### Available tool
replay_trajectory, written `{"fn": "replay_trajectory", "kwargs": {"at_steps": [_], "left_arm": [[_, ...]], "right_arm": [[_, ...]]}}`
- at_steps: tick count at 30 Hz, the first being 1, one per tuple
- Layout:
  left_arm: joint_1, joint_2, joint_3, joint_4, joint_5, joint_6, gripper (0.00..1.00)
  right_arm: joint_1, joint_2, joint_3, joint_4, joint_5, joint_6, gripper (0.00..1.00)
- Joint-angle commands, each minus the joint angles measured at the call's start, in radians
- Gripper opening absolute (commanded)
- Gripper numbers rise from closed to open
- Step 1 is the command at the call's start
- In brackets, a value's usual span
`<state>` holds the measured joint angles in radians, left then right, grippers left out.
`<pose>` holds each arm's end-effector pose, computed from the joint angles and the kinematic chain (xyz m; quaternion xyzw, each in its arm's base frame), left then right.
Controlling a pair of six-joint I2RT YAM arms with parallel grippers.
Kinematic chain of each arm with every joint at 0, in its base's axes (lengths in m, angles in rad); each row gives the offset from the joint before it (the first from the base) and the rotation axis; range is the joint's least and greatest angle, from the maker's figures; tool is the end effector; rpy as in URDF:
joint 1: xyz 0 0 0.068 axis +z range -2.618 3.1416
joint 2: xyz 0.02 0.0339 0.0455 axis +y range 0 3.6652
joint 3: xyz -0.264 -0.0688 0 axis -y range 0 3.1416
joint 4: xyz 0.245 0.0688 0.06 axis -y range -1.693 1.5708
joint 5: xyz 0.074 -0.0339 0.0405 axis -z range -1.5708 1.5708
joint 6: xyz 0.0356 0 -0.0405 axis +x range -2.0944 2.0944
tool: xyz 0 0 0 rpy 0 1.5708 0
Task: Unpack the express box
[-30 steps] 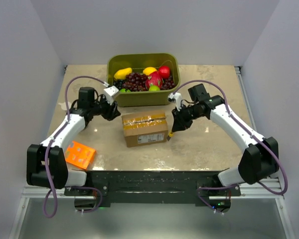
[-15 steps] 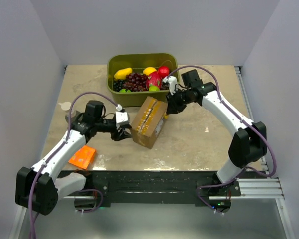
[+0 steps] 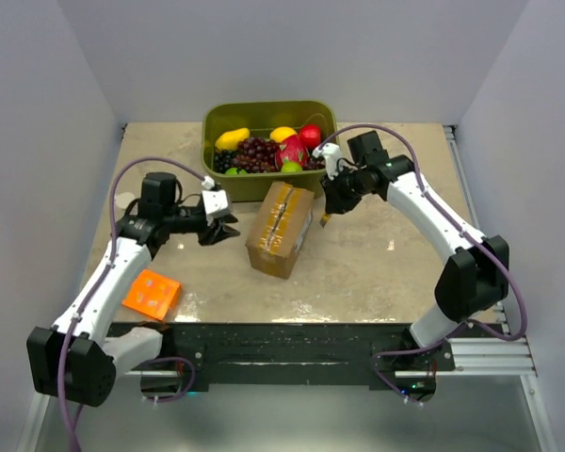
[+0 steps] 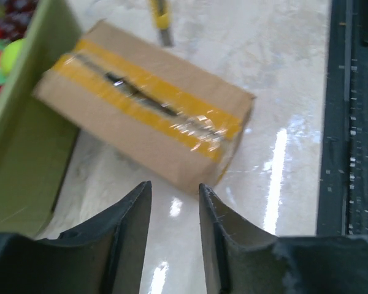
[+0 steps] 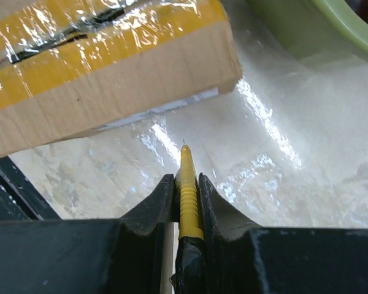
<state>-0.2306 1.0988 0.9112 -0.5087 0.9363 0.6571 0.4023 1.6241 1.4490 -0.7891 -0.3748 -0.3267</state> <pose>0.2123 -0.0793 0.3009 0.5197 0.6481 -0.3195 0.4558 0.3140 0.1478 0.3055 -0.3862 0.8562 0.1888 0.2865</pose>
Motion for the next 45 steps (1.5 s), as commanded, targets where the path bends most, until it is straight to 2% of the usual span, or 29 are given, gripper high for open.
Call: {"fn": "replay_trajectory", "kwargs": {"at_steps": [1,2,6,11,15,20,25,29,30,32,34,36,38,39,40,42,43,45], "left_arm": [[0.065,0.129,0.015,0.071,-0.094,-0.106,0.35],[0.065,0.15,0.009,0.1,-0.122,-0.161,0.29],[0.048,0.208,-0.052,0.295,-0.148,-0.318,0.22],[-0.007,0.245,-0.07,0.383,-0.033,-0.34,0.21],[-0.12,0.231,-0.066,0.36,0.025,-0.294,0.23],[-0.261,0.211,-0.06,0.242,0.125,-0.179,0.26],[-0.294,0.173,-0.052,0.097,0.13,-0.104,0.31],[-0.288,0.139,0.056,-0.164,0.087,0.125,0.36],[-0.285,0.125,0.075,-0.242,0.088,0.142,0.36],[-0.257,0.104,0.116,-0.281,0.093,0.151,0.37],[-0.23,0.07,0.135,-0.266,0.095,0.113,0.38],[-0.167,0.04,0.137,-0.162,0.09,-0.011,0.44],[-0.098,0.026,0.124,-0.082,0.035,-0.146,0.5],[-0.081,0.013,0.112,0.024,-0.011,-0.207,0.52],[-0.064,0.007,0.101,0.071,-0.115,-0.306,0.54],[-0.009,-0.008,0.06,0.198,-0.209,-0.394,0.56],[0.008,-0.008,0.045,0.234,-0.302,-0.481,0.56],[0.049,0.012,0.022,0.294,-0.353,-0.54,0.56]], "right_arm": [[-0.019,-0.035,-0.009,0.046,0.124,0.015,0.0],[-0.019,-0.018,-0.003,0.057,0.141,0.026,0.0],[-0.017,0.052,0.054,0.096,0.181,0.025,0.0],[0.003,0.135,0.145,0.128,0.174,0.009,0.0],[0.07,0.161,0.205,0.119,0.18,-0.008,0.0],[0.217,0.177,0.241,0.106,0.182,-0.057,0.0],[0.309,0.226,0.292,0.126,0.21,-0.04,0.0],[0.276,0.232,0.329,0.129,0.292,-0.06,0.0],[0.258,0.211,0.333,0.125,0.29,-0.051,0.0],[0.208,0.174,0.324,0.105,0.297,-0.038,0.0],[0.163,0.1,0.295,0.07,0.303,-0.034,0.0],[0.127,0.01,0.262,0.039,0.3,-0.025,0.0],[0.11,-0.068,0.159,0.005,0.286,0.001,0.0],[0.109,-0.111,0.115,0.001,0.286,0.009,0.0],[0.109,-0.197,0.021,-0.007,0.284,0.021,0.0],[0.106,-0.268,-0.063,-0.018,0.293,0.038,0.0],[0.104,-0.335,-0.138,-0.034,0.293,0.049,0.0],[0.102,-0.389,-0.232,-0.064,0.268,0.048,0.0]]}}
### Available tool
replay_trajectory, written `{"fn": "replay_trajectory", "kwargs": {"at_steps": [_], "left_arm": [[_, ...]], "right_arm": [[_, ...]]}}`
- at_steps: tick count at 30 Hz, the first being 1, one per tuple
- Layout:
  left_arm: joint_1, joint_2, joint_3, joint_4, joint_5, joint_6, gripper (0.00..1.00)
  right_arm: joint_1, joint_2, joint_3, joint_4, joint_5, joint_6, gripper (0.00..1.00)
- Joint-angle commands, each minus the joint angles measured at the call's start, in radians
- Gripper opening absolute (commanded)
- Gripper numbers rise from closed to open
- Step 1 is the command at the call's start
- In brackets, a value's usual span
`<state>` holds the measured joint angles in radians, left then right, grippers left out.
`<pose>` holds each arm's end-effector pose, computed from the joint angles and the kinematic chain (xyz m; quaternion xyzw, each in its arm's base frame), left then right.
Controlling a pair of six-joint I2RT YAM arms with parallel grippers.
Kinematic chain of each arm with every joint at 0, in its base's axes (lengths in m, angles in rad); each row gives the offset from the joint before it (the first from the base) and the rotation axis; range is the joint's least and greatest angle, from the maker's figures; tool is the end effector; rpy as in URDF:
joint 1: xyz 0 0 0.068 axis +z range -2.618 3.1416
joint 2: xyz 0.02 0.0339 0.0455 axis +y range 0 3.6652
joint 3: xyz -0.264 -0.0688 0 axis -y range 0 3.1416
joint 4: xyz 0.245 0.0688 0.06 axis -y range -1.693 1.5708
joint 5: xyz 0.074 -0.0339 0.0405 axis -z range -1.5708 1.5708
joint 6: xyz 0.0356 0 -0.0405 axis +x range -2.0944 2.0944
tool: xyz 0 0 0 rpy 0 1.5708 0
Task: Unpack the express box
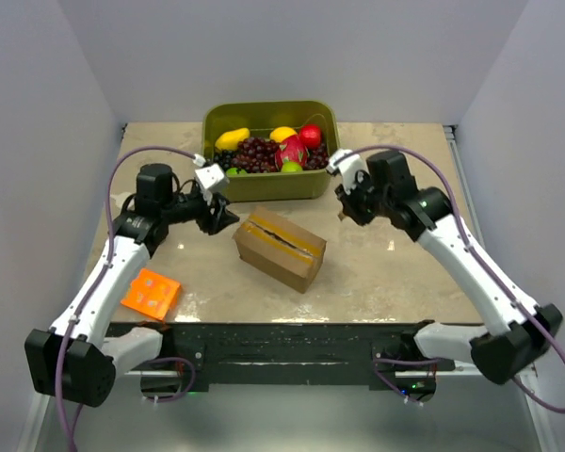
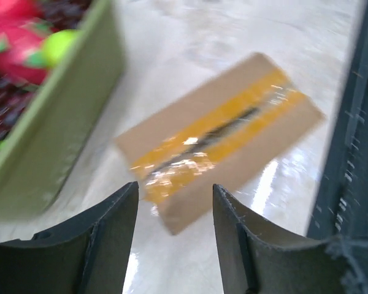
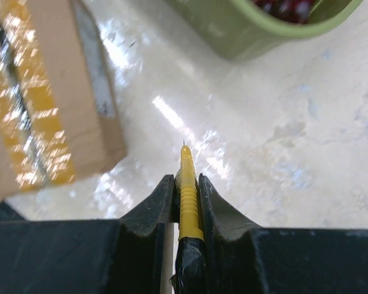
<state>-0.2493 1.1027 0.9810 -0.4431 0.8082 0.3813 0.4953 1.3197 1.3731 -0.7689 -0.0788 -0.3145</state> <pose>0.2210 -0.0828 0.3261 0.4300 0.7071 -0.3145 0.4650 0.2437 0.1348 0.3704 -0.3732 0.8293 0.0731 0.4095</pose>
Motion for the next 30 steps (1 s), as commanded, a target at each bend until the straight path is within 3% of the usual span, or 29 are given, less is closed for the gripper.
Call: {"fn": "replay_trajectory", "kwargs": {"at_steps": [1,6,11,30], "left_arm": [[0.073,0.022,-0.047,0.231,-0.277,-0.297,0.55],[0.09,0.097,-0.048,0.23,-0.363,-0.311,0.55],[0.091,0.135,-0.1,0.179,-0.273,-0.277,0.55],[0.111,-0.006,-0.265,0.12,-0.055,-0.245,0.56]], "right_arm": [[0.011,-0.118,-0.179,-0.096,-0.056,0.026,0.0],[0.011,-0.155,-0.281,-0.103,-0.176,0.04,0.0],[0.012,-0.08,-0.229,-0.037,-0.26,0.081,0.0],[0.058,0.398,0.299,0.065,-0.239,0.107,0.0]]}}
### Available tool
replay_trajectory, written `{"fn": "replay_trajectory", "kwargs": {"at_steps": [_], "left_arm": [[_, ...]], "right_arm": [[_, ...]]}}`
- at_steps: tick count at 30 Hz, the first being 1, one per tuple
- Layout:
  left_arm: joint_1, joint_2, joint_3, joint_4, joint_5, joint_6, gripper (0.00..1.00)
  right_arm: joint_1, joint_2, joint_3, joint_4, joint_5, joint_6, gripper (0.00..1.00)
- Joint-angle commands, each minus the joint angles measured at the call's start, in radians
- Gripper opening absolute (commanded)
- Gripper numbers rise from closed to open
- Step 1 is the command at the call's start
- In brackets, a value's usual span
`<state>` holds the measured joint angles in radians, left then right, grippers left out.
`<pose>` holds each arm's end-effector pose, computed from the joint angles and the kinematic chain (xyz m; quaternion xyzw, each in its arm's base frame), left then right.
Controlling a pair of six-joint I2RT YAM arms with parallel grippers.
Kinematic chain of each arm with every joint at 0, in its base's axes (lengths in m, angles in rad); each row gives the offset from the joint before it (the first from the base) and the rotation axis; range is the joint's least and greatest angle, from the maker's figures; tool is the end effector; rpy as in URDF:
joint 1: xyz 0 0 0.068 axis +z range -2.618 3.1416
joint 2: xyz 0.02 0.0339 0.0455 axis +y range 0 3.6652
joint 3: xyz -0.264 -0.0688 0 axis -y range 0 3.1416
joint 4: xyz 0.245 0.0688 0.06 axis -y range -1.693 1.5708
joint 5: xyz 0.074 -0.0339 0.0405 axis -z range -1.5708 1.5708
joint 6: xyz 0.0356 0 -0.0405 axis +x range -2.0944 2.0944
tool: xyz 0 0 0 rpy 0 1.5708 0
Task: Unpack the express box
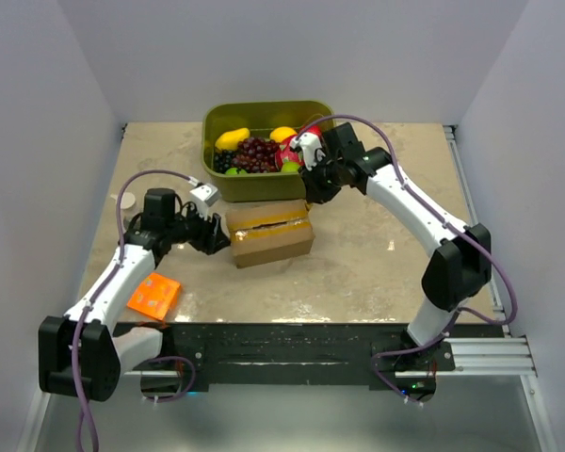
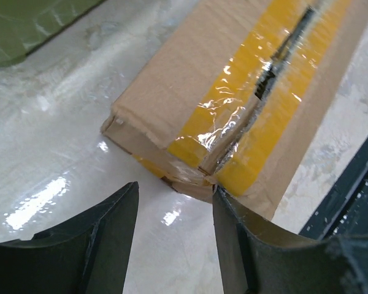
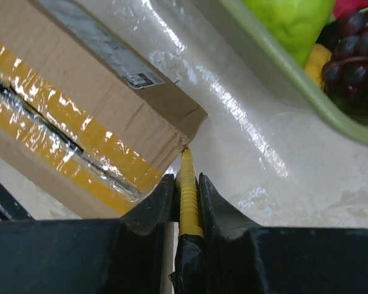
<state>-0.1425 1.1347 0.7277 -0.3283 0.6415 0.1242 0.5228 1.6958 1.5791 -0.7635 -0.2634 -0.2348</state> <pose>0.2279 -0.0542 0.2421 0.2421 0.8427 -0.2917 0.3824 0.3179 0.1939 0.3230 -0.3863 0.8503 0.1704 0.3143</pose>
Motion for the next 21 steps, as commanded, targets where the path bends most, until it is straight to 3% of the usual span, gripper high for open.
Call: {"fn": "replay_trajectory", "kwargs": {"at_steps": [1,5,9,13,17,21], "left_arm": [[0.007,-0.042,0.002,-0.014,0.101,0.028,0.56],[0.007,-0.03,0.105,-0.202,0.044,0.168,0.57],[0.007,-0.006,0.264,-0.285,0.166,0.352,0.62],[-0.008,0.063,0.344,-0.241,0.284,0.349,0.7],[-0.034,0.213,0.439,-0.166,0.334,0.224,0.72],[-0.064,0.351,0.577,-0.199,0.348,0.212,0.74]], "right_arm": [[0.031,0.024,0.099,0.053,-0.033,0.022,0.0],[-0.038,-0.013,0.064,0.032,-0.008,0.021,0.0],[-0.179,-0.07,0.038,0.038,-0.068,0.1,0.0],[-0.3,-0.152,-0.036,0.11,-0.252,0.192,0.0],[-0.405,-0.237,-0.244,0.388,-0.485,0.401,0.0],[-0.478,-0.277,-0.441,0.76,-0.719,0.816,0.0]]}}
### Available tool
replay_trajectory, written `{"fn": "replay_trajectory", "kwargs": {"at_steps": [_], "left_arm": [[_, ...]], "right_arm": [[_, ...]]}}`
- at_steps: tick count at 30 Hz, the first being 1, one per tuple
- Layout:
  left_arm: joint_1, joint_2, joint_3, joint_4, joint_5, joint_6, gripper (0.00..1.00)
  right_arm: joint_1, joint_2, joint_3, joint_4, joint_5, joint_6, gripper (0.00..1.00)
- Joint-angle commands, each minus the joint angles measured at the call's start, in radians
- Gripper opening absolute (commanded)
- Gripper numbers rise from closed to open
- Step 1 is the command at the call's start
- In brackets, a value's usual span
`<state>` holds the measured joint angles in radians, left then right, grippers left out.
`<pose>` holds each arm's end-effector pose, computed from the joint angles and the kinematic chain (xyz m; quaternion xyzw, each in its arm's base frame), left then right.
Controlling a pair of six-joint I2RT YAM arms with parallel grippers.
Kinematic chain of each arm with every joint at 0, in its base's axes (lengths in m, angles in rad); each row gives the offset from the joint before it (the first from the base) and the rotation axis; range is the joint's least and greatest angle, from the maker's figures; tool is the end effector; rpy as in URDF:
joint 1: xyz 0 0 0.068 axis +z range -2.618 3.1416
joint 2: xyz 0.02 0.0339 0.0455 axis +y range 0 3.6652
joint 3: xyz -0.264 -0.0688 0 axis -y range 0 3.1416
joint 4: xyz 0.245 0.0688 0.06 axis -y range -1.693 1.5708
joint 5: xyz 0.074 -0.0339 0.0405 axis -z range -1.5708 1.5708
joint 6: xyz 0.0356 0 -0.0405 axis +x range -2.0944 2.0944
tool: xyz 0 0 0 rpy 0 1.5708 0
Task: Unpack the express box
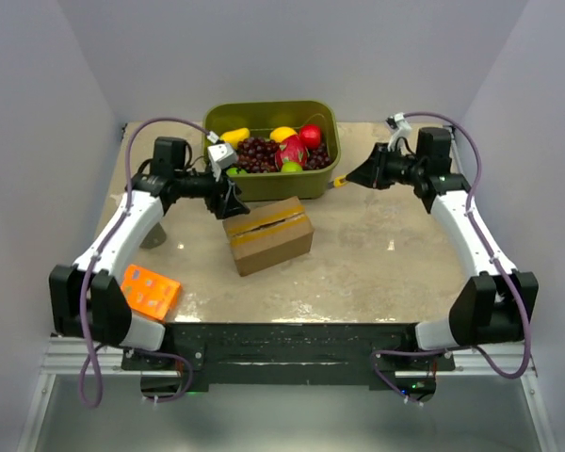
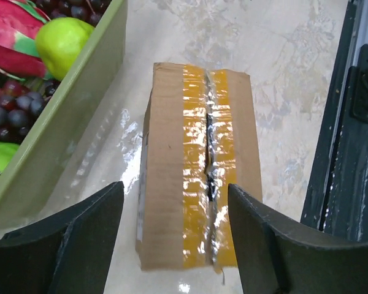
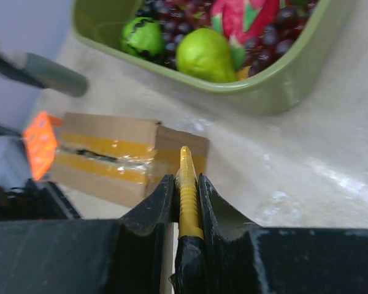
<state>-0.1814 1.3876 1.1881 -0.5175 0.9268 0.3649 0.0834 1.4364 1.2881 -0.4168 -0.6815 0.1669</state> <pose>0.2858 -0.0814 0.3207 0.3979 0.7341 -0.3712 0.4061 0.3187 0.0491 0.3438 -0.1264 0.8318 0.3472 0.4141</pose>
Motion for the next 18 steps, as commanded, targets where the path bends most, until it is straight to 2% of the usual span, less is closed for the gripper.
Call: {"fn": "replay_trajectory", "kwargs": {"at_steps": [1,2,3,5,9,12,18], "left_arm": [[-0.029,0.153,0.145,-0.044,0.061,-0.015,0.74],[-0.032,0.18,0.171,-0.052,0.053,-0.006,0.75],[-0.032,0.204,0.209,-0.055,0.035,-0.004,0.75],[-0.033,0.272,0.246,-0.075,0.032,0.014,0.76],[-0.053,0.353,0.337,-0.168,0.05,0.078,0.76],[-0.064,0.378,0.292,-0.165,0.089,0.06,0.76],[-0.089,0.38,0.205,-0.085,0.11,-0.023,0.76]], "right_arm": [[-0.053,-0.022,-0.185,0.5,-0.315,0.477,0.0],[-0.057,-0.027,-0.255,0.642,-0.317,0.535,0.0],[-0.063,-0.031,-0.288,0.706,-0.314,0.624,0.0],[-0.068,-0.033,-0.34,0.789,-0.29,0.666,0.0],[-0.068,-0.039,-0.383,0.837,-0.221,0.7,0.0],[-0.07,-0.031,-0.427,0.926,-0.201,0.755,0.0],[-0.066,-0.01,-0.473,0.926,-0.19,0.75,0.0]]}}
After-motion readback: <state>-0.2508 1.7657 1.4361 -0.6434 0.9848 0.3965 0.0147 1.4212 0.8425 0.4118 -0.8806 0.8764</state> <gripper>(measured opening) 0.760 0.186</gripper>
